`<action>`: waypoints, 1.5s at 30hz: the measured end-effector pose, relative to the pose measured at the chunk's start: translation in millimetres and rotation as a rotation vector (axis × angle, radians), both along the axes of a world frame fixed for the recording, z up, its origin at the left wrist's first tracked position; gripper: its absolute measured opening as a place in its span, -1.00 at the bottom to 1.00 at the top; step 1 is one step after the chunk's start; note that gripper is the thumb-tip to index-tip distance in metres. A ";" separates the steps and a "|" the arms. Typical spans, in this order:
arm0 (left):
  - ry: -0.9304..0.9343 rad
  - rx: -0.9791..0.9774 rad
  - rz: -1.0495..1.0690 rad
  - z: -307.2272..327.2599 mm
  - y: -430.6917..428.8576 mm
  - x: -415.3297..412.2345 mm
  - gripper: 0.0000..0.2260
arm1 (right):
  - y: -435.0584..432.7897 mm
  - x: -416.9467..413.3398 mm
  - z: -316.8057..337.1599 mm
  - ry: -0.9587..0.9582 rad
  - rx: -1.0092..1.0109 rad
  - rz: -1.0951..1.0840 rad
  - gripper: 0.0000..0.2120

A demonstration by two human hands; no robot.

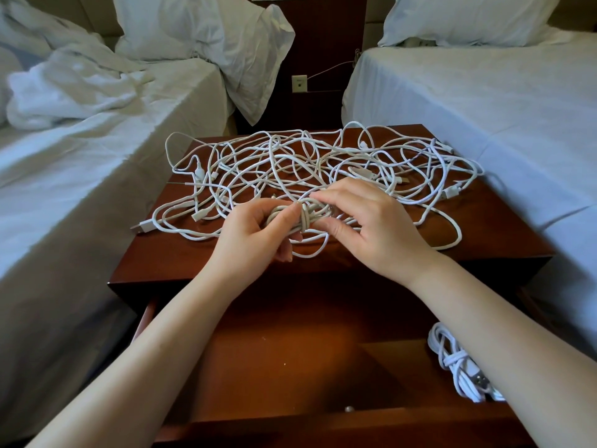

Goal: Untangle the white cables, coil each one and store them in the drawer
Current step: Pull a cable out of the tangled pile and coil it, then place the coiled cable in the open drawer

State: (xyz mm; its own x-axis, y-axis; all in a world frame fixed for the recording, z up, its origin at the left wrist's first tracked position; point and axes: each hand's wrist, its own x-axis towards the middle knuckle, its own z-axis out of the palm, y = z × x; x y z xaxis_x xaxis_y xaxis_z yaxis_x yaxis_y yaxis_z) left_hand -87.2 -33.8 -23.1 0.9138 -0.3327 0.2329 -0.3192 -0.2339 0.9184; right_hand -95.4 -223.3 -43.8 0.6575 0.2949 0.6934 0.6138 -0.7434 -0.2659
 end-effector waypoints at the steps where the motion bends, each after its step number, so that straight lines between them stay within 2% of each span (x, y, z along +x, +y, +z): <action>1: 0.024 -0.025 -0.003 -0.6 0.2 0.8 -0.80 | -0.1 0.0 -0.1 -0.001 0.001 0.001 -0.62; 5: 0.111 -0.081 -0.014 -1.7 0.1 1.9 -0.80 | -1.9 -0.2 -0.8 -0.002 -0.004 -0.008 -0.61; 8: 0.121 -0.082 0.000 -3.7 0.7 3.4 -0.89 | -3.9 0.9 -2.0 0.003 -0.004 -0.004 -0.64; 12: 0.038 -0.009 0.028 -3.7 2.5 4.2 -0.96 | -6.7 1.8 -2.0 0.014 0.009 -0.014 -0.64; 17: -0.110 0.094 0.058 -0.7 4.2 2.2 -0.91 | -7.9 -2.0 3.9 0.039 0.040 -0.031 -0.64; 21: -0.145 0.155 0.055 0.5 6.5 0.7 -0.92 | -9.8 -8.8 9.0 0.045 -0.014 -0.031 -0.66; 26: 0.037 0.066 -0.036 3.2 -0.1 -7.8 -0.93 | -19.6 -28.3 5.9 0.100 0.052 -0.021 -0.67; 35: 0.024 0.275 -0.178 -1.2 -26.6 -29.2 -0.97 | -44.6 -63.7 -4.9 0.209 0.055 -0.021 -0.71; 38: 0.176 0.313 -0.218 -8.3 -34.9 -33.3 -0.90 | -51.6 -72.0 -7.7 0.267 0.032 -0.011 -0.75; 42: 0.501 0.193 -0.272 -17.6 -42.5 -40.5 -0.69 | -58.6 -80.7 -14.8 0.361 0.003 0.013 -0.75; 45: 0.502 0.224 -0.295 -20.2 -45.1 -42.9 -0.74 | -60.7 -85.2 -18.0 0.394 0.025 0.039 -0.77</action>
